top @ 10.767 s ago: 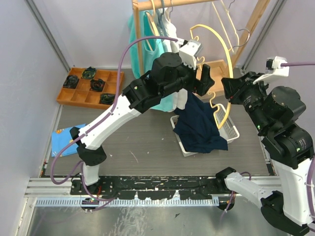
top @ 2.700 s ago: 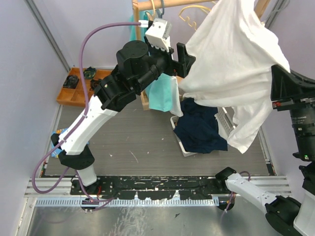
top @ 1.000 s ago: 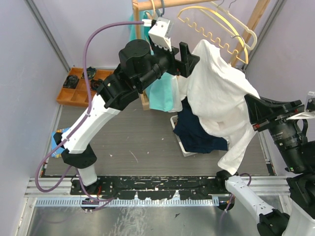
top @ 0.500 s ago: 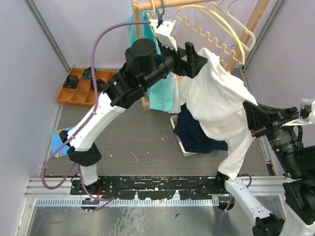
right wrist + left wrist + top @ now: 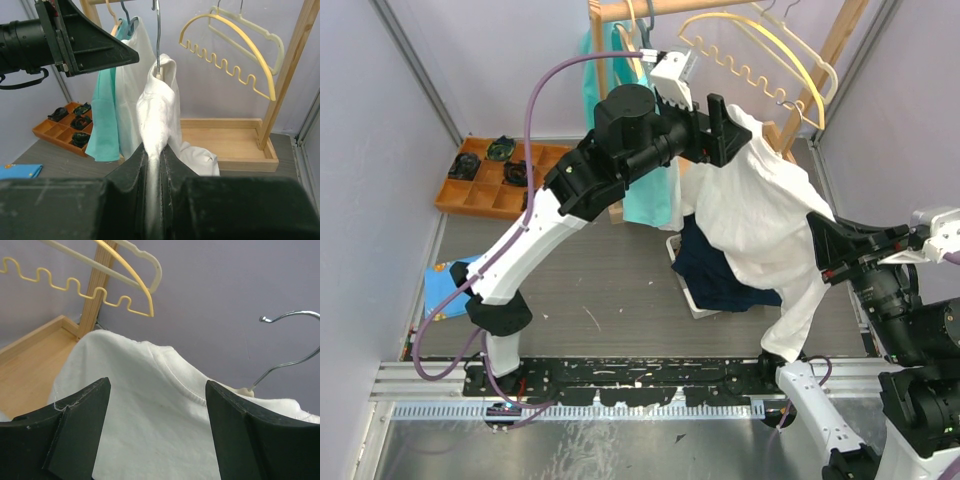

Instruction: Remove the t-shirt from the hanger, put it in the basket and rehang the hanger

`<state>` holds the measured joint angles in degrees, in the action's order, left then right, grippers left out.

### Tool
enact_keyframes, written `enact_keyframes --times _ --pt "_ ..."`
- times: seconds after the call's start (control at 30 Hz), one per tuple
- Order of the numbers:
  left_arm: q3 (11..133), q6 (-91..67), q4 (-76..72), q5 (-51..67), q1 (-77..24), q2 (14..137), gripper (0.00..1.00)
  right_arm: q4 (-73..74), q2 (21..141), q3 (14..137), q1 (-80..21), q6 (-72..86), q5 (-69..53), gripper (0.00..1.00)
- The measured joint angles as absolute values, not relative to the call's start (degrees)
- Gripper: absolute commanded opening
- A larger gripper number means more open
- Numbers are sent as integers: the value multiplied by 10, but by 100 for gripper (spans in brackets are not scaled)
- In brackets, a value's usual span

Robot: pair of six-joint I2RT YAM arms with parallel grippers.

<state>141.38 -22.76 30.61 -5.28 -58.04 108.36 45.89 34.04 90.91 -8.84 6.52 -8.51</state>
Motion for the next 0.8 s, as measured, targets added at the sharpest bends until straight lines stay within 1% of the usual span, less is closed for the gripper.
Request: enact_keyframes --times 0.47,0.8 --pt "1399 -259 308 -30 -595 1092 82 402 301 843 -73 49 -92 1" --pt "1393 -266 301 -25 -595 1093 82 328 248 757 -59 16 -101 1"
